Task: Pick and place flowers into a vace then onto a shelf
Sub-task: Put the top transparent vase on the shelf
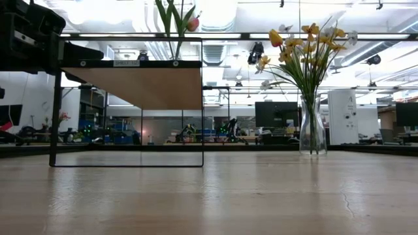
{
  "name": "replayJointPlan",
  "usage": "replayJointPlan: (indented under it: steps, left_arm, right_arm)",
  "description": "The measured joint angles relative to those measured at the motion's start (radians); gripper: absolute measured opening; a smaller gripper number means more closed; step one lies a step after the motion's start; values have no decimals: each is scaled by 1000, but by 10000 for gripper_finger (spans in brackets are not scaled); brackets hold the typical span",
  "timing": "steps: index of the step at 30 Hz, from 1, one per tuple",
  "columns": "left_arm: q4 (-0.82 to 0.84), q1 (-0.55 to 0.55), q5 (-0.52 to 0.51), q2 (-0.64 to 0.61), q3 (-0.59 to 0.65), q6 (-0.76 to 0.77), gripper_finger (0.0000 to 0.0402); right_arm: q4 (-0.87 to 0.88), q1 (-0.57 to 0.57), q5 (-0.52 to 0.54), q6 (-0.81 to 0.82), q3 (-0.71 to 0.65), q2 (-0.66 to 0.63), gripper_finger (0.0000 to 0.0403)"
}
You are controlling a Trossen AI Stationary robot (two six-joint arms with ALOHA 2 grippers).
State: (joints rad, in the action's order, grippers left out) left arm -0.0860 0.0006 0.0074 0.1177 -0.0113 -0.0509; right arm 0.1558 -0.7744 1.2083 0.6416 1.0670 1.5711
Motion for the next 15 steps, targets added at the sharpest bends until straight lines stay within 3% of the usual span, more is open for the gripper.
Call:
replayJointPlan:
  steps: [8, 15]
  left_arm:
    - [0, 0, 0, 0, 0, 0, 0]
    - [0, 0, 0, 0, 0, 0, 0]
  right_arm:
    - [361, 5, 0, 524, -128, 1, 230]
    - [413, 97, 29, 642, -234, 1, 230]
